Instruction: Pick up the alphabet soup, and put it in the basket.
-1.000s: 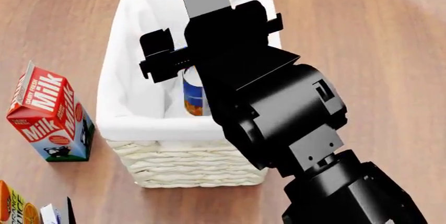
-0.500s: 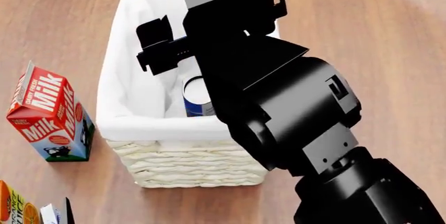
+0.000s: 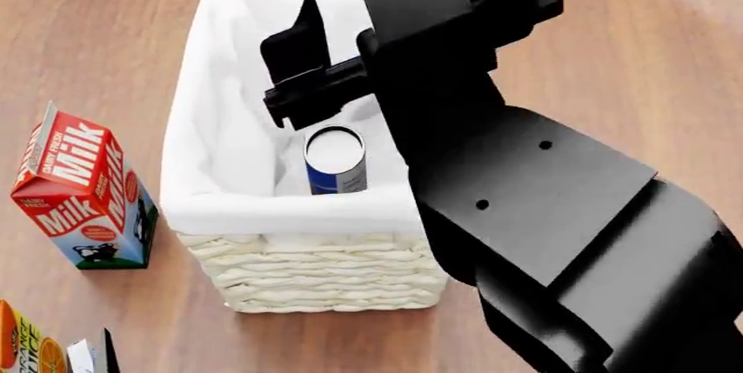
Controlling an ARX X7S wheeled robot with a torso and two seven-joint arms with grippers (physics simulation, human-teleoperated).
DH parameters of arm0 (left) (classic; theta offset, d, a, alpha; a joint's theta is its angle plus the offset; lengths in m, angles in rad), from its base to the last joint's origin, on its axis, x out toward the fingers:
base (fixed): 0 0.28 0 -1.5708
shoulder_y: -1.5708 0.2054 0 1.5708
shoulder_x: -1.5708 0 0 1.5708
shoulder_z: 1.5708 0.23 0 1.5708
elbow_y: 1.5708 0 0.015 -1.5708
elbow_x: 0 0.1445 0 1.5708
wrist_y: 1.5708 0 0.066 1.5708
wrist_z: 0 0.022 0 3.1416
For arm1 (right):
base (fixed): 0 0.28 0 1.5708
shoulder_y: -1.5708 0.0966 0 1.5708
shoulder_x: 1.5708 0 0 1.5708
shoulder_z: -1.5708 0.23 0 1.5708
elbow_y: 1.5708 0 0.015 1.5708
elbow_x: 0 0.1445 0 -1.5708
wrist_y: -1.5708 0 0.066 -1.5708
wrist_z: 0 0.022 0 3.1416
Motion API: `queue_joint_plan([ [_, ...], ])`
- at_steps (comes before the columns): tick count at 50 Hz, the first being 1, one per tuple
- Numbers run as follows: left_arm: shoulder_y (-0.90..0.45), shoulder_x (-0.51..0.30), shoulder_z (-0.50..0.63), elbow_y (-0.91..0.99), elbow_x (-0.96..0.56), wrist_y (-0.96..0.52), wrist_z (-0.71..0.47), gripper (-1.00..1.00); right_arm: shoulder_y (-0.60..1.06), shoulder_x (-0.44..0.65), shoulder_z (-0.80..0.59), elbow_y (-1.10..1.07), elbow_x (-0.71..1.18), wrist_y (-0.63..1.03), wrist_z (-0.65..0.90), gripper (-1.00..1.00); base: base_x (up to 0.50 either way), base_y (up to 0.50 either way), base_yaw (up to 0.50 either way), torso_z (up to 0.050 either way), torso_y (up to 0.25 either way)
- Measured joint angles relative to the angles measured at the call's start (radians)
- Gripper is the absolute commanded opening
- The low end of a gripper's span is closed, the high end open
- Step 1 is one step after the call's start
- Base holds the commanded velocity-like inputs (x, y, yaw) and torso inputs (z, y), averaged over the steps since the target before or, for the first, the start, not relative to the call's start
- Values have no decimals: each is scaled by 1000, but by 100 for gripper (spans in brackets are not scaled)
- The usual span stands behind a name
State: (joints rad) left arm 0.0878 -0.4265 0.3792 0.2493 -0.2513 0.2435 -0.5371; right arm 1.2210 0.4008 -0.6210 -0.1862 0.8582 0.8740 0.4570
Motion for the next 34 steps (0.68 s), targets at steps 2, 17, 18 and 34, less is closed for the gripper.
queue_joint_plan([
  [2, 1, 0, -1, 0, 0, 1, -1, 100, -42, 35, 8, -63, -15, -26, 20, 100, 0, 0, 0, 0, 0],
  [17, 7, -3, -5, 3, 4, 9, -11, 100, -525, 274, 127, -378, -178, -433, 104, 100, 0, 0, 0, 0, 0],
  [18, 7, -3, -5, 3, 5, 10, -12, 100, -563, 284, 136, -383, -192, -470, 107, 100, 0, 0, 0, 0, 0],
  [34, 6, -1, 0, 2, 20, 16, -18, 100, -1064, 326, 235, -282, -386, -1023, 116, 100, 0, 0, 0, 0, 0],
])
